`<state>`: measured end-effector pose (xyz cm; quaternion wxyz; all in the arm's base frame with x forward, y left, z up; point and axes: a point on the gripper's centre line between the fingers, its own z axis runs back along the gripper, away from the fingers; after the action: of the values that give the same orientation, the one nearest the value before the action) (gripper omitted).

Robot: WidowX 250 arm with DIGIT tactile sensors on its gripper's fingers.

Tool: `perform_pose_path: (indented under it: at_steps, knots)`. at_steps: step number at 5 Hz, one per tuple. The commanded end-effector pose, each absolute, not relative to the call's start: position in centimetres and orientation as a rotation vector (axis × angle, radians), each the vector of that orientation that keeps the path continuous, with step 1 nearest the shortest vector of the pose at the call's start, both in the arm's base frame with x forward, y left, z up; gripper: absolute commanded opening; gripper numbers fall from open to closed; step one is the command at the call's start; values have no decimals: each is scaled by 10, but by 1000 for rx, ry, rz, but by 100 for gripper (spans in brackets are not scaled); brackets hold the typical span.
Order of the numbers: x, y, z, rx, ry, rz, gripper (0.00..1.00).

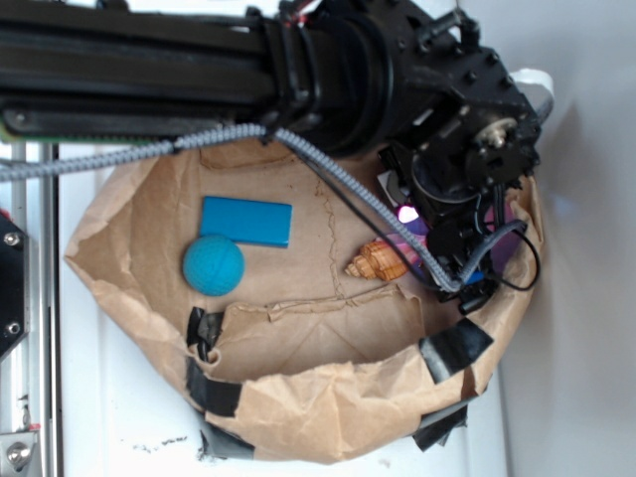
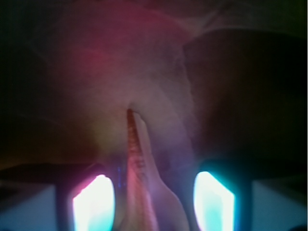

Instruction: Grab the shell.

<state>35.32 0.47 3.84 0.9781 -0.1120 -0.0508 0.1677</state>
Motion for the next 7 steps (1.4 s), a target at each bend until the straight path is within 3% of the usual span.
perform_pose_path:
  at_steps: [1,3,6,7]
  knots:
    - [366,14,60,-206,-154,342,100]
    - [370,6,56,-169,-134,322,100]
    - [368,2,56,-168,-130,277,100]
    - [359,5,60,-198,-122,303,100]
